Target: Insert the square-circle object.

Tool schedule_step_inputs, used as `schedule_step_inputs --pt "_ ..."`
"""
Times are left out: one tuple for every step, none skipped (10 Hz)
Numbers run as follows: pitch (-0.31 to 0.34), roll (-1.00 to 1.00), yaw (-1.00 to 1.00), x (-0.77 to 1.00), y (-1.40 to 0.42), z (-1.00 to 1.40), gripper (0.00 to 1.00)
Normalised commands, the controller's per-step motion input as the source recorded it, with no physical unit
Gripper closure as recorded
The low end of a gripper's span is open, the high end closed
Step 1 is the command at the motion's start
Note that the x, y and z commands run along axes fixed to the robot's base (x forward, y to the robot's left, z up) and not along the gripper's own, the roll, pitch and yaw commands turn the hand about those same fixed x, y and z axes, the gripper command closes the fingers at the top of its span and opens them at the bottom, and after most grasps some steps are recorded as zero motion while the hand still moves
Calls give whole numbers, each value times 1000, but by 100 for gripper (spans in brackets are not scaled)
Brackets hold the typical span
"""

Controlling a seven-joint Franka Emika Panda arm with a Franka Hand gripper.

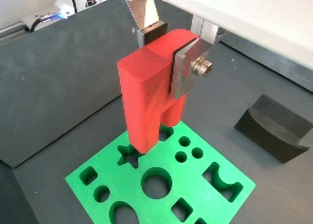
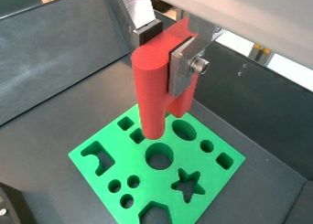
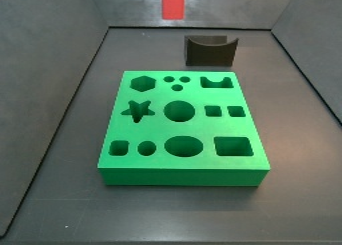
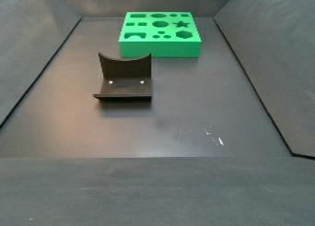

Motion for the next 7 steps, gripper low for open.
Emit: schedule_step_inputs --pt "-143 219 -223 -49 -997 -706 100" --pt "-147 220 -220 -37 -1000 -711 100" --pt "-163 186 -297 0 -983 -731 100" --pt "-51 150 -669 31 -606 -529 100" --pt "0 141 -777 11 -443 -391 100" --pt "0 139 -791 0 -417 -340 100" --pt "19 147 -851 0 -314 -237 100"
